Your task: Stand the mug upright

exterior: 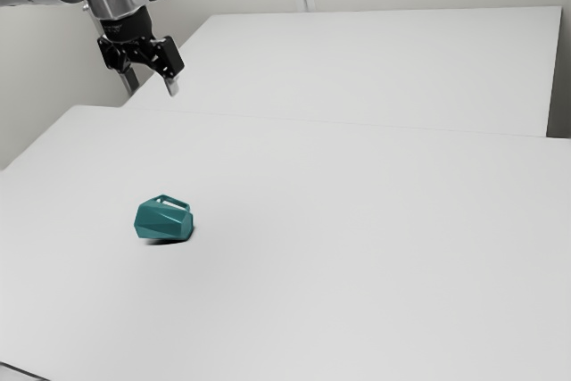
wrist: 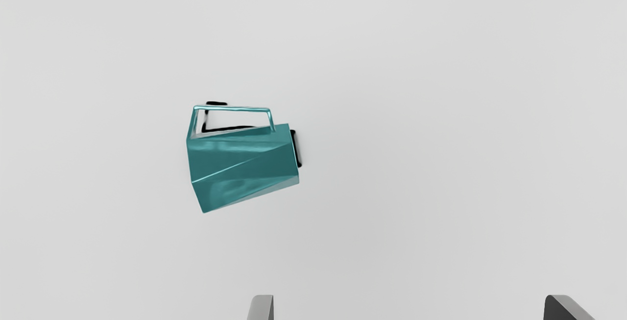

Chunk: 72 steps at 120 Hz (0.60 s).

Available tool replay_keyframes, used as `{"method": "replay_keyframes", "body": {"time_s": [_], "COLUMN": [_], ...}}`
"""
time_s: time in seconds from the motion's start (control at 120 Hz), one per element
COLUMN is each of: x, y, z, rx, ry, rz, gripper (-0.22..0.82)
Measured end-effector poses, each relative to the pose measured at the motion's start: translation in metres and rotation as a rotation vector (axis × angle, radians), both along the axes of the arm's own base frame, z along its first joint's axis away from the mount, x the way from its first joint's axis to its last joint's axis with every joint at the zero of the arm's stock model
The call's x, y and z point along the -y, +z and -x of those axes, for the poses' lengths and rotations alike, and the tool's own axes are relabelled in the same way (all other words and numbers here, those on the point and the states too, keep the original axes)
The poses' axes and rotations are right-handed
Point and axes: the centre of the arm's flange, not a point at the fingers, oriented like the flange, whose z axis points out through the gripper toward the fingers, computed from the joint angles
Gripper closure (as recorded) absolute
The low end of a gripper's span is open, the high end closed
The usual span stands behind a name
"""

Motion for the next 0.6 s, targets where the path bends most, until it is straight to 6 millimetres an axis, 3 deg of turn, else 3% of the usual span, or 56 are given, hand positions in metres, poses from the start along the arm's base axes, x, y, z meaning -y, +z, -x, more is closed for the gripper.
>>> {"method": "replay_keyframes", "body": {"time_s": [0.292,0.6], "x": [-0.014,-0.096], "y": [0.000,-0.007], "z": [0.008,0.037], "rx": [0.002,-0.005], "ry": [0.015,0.145], "rz": [0.004,0.023], "gripper": [0.00,0.00]}}
